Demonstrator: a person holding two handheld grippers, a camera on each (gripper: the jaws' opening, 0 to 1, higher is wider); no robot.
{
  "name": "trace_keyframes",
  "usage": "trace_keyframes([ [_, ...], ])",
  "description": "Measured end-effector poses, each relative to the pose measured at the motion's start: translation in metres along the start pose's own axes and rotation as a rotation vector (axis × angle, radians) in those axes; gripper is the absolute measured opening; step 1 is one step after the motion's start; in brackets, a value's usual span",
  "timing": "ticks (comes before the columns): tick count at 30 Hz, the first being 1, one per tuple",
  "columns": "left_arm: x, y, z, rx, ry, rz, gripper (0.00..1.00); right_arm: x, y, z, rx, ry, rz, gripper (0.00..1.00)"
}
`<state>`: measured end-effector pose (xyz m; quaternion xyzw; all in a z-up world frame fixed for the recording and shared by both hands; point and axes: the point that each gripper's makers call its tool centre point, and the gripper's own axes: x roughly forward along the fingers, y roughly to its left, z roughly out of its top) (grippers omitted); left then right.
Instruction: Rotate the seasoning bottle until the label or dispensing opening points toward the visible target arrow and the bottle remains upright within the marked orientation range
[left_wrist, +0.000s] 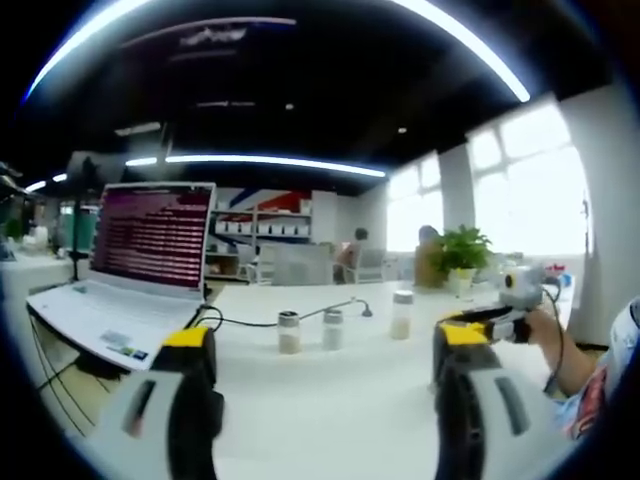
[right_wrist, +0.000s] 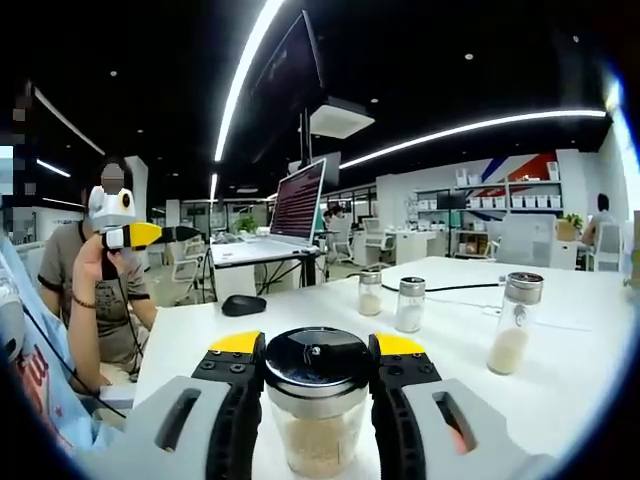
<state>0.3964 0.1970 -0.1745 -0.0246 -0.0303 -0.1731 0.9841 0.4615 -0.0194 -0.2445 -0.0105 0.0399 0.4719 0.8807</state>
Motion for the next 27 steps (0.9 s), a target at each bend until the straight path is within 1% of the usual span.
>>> trace_keyframes([
  [5, 0.0004, -0.0007, -0.0005, -0.005, 0.003, -0.006, 0.95, -0.0002, -0.0002, 0.0002, 0.002, -0.003, -0.017, 0.41],
  [8, 0.0005, -0.0016, -0.0007, -0.005, 0.004, -0.006, 0.94, -0.0008, -0.0005, 0.0003, 0.005, -0.01, -0.015, 0.41],
  [14, 0.0004, -0.0031, -0.0001, -0.005, 0.003, -0.006, 0.94, -0.0014, -0.002, 0.0008, 0.008, -0.017, -0.044, 0.41],
  [16, -0.0002, -0.0041, 0.0003, -0.007, 0.002, -0.009, 0.94, -0.0018, -0.0015, 0.0009, 0.011, -0.027, -0.058, 0.41],
  [21, -0.0019, -0.0039, 0.0017, -0.007, -0.003, -0.006, 0.94, -0.001, -0.0018, 0.0014, 0.007, -0.017, -0.097, 0.41],
  [27, -0.0021, -0.0029, 0.0018, -0.008, -0.001, -0.006, 0.94, -0.0018, -0.0029, 0.0014, 0.007, -0.02, -0.137, 0.41],
])
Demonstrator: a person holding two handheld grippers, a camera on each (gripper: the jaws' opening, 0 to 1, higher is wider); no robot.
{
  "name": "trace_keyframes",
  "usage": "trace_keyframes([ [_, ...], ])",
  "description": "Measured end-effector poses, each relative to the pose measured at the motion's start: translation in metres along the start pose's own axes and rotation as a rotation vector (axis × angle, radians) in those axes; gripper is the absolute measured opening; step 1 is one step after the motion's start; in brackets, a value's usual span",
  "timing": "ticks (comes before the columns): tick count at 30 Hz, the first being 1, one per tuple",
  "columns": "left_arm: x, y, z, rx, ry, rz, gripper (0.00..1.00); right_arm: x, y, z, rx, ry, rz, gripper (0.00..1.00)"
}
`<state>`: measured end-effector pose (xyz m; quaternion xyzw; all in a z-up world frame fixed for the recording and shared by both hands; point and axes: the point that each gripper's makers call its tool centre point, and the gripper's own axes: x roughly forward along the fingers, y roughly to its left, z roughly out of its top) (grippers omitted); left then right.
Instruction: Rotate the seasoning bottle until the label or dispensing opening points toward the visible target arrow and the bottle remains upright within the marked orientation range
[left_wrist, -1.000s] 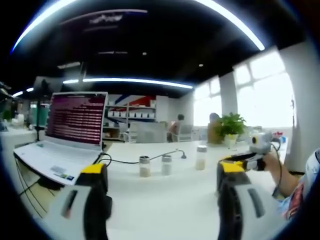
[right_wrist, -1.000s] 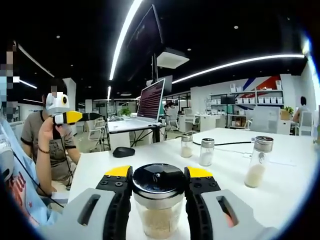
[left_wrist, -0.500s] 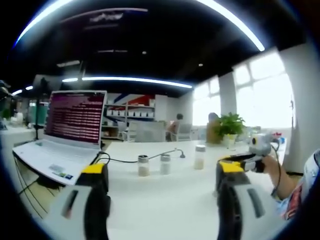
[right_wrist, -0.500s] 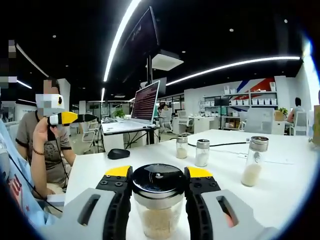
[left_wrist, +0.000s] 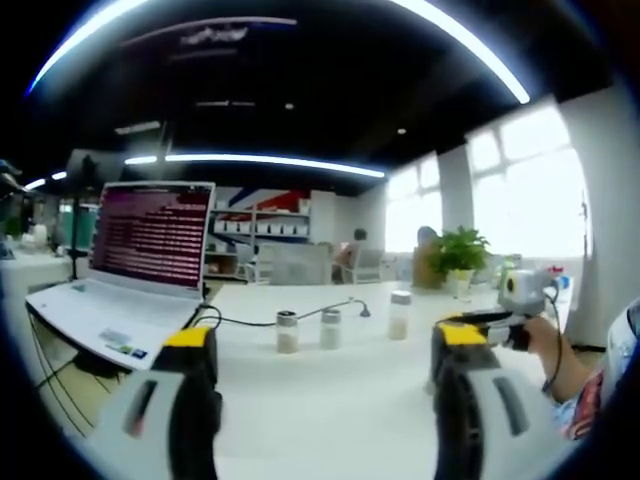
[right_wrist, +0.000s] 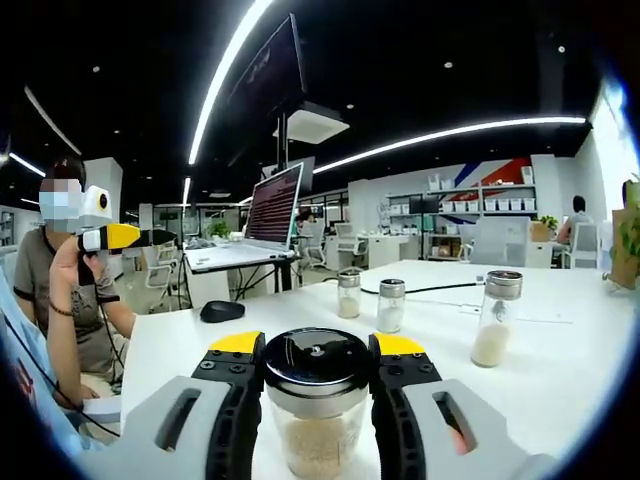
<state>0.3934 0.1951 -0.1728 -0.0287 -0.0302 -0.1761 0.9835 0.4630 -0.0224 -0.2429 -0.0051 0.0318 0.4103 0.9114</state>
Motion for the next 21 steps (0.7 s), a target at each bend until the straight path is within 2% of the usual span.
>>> trace_keyframes([
  [10, 0.0, -0.003, -0.001, -0.001, 0.006, -0.009, 0.94, -0.001, 0.0, 0.0, -0.014, -0.008, -0.01, 0.41],
  [11, 0.0, -0.003, -0.001, -0.002, 0.006, -0.01, 0.94, -0.002, -0.001, -0.001, 0.027, 0.001, -0.017, 0.45],
  [14, 0.0, -0.002, -0.001, -0.005, 0.008, -0.006, 0.94, -0.006, -0.003, 0.008, 0.019, -0.039, -0.025, 0.65],
  [18, 0.0, 0.0, 0.001, -0.005, 0.004, 0.0, 0.94, -0.013, 0.002, 0.015, 0.05, -0.063, -0.007, 0.65],
  [21, 0.0, 0.001, 0.0, -0.002, 0.006, 0.006, 0.94, -0.015, 0.003, 0.015, 0.019, -0.047, -0.023, 0.66],
])
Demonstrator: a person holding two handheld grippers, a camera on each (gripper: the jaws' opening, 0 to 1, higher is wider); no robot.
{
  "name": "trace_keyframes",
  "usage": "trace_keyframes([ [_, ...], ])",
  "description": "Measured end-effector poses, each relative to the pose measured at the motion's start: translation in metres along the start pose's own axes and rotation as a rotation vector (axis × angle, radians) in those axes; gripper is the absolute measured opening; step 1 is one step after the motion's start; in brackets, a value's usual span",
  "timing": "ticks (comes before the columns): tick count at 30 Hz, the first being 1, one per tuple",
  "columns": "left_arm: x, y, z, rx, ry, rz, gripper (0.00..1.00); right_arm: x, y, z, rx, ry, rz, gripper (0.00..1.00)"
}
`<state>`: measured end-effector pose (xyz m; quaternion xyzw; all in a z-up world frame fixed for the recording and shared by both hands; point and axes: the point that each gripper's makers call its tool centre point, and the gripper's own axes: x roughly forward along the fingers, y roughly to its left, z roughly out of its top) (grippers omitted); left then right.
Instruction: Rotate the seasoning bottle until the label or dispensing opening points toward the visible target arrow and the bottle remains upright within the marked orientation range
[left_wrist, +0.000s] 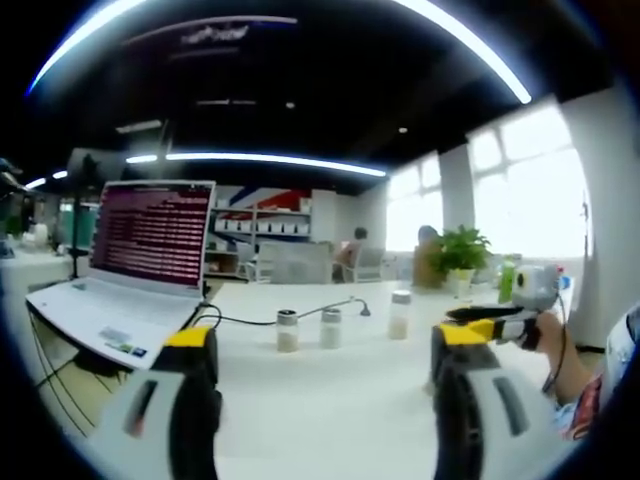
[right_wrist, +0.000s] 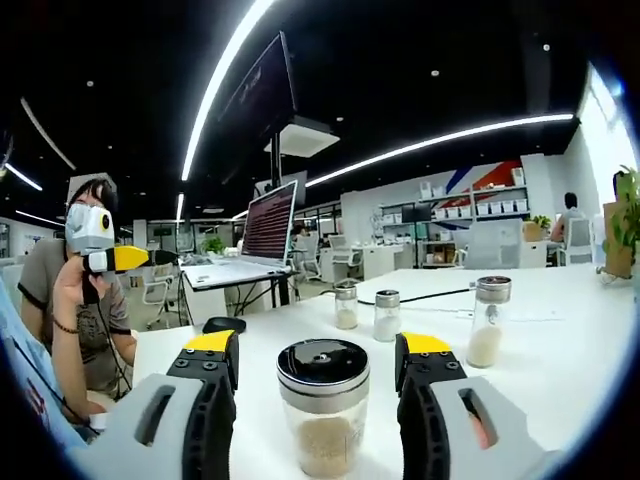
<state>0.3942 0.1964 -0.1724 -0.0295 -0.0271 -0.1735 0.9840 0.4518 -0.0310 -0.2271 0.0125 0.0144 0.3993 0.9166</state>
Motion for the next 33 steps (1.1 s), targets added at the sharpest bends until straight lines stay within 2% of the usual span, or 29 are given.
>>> trace_keyframes([
  [4, 0.001, -0.002, 0.001, 0.004, -0.005, -0.008, 0.94, -0.004, 0.005, 0.007, -0.002, -0.008, 0.023, 0.67],
  [6, 0.001, -0.001, 0.001, 0.011, -0.002, -0.006, 0.94, -0.005, 0.003, 0.015, 0.029, -0.035, 0.003, 0.67],
  [12, 0.002, -0.002, -0.001, 0.009, 0.001, -0.008, 0.94, -0.009, 0.01, 0.025, -0.038, -0.006, 0.012, 0.7],
  [16, 0.001, 0.002, 0.0, 0.006, 0.0, 0.002, 0.94, -0.014, 0.013, 0.03, -0.072, -0.002, 0.043, 0.66],
  [19, 0.0, 0.003, 0.0, 0.007, 0.002, 0.009, 0.94, -0.016, 0.019, 0.028, -0.083, 0.01, 0.105, 0.66],
  [23, 0.001, 0.002, 0.0, 0.004, 0.003, 0.002, 0.94, -0.017, 0.016, 0.035, -0.154, -0.001, 0.154, 0.68],
  [25, 0.001, 0.003, -0.001, 0.008, 0.003, 0.006, 0.94, -0.019, 0.017, 0.035, -0.146, -0.002, 0.198, 0.68],
  [27, 0.0, 0.003, 0.0, 0.009, 0.001, 0.011, 0.94, -0.021, 0.018, 0.036, -0.118, 0.002, 0.27, 0.68],
  [29, 0.0, 0.004, 0.0, 0.009, -0.001, 0.014, 0.94, -0.023, 0.022, 0.035, -0.129, -0.005, 0.355, 0.68],
  [31, 0.0, 0.004, 0.001, 0.012, -0.002, 0.016, 0.94, -0.025, 0.021, 0.031, -0.143, 0.015, 0.399, 0.7],
  [33, 0.0, 0.005, 0.0, 0.011, -0.002, 0.019, 0.94, -0.024, 0.019, 0.032, -0.159, 0.008, 0.429, 0.71],
])
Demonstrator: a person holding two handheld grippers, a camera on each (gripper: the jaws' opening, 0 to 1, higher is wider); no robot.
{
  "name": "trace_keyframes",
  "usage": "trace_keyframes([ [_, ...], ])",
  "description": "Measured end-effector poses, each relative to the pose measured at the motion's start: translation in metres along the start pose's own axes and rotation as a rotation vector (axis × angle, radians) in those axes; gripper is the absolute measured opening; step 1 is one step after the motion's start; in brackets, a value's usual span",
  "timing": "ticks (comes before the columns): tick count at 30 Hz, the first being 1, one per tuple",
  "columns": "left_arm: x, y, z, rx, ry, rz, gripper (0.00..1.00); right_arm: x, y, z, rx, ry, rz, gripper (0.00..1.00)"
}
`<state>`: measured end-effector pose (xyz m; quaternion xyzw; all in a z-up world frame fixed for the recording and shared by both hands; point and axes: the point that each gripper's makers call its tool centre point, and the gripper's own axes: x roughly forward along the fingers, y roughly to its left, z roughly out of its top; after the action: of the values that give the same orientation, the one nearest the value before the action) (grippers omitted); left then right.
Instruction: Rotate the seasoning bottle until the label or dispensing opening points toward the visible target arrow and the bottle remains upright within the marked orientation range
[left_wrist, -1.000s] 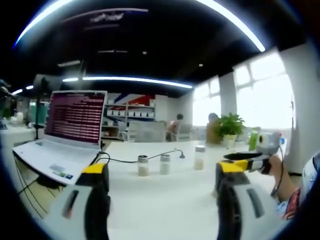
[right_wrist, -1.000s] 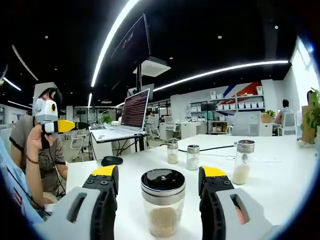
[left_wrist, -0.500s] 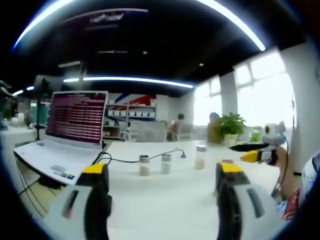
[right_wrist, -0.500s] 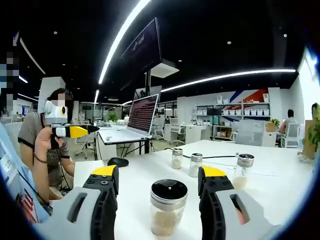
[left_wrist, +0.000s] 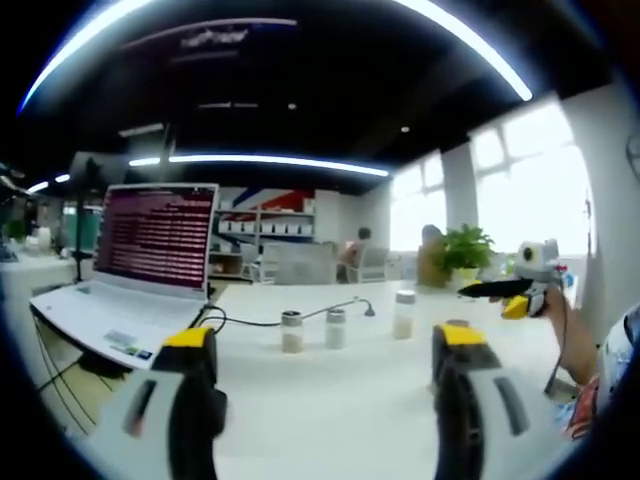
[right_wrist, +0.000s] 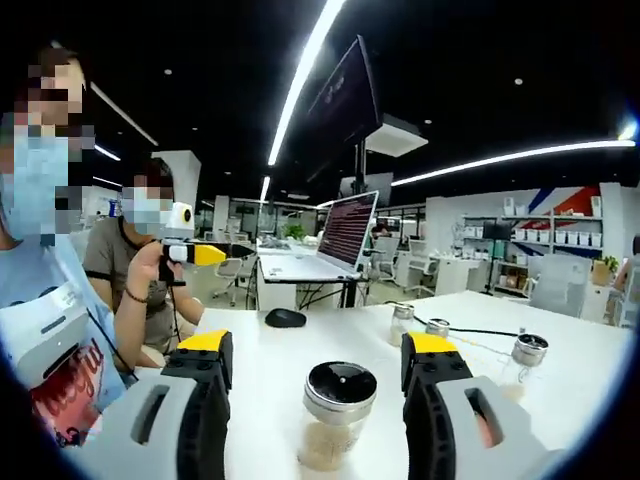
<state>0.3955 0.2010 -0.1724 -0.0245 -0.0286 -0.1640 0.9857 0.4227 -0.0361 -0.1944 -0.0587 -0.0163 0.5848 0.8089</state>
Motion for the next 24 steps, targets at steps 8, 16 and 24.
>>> trace_keyframes([
  [8, 0.001, -0.001, -0.003, -0.003, 0.01, 0.003, 0.96, 0.002, -0.009, -0.009, -0.002, -0.002, 0.142, 0.7],
  [16, -0.003, -0.001, 0.0, -0.001, 0.0, 0.001, 0.96, 0.012, -0.018, -0.033, 0.09, -0.008, 0.23, 0.68],
  [24, -0.004, 0.0, 0.0, -0.006, -0.004, -0.006, 0.96, 0.029, -0.02, -0.051, 0.128, 0.026, 0.263, 0.59],
])
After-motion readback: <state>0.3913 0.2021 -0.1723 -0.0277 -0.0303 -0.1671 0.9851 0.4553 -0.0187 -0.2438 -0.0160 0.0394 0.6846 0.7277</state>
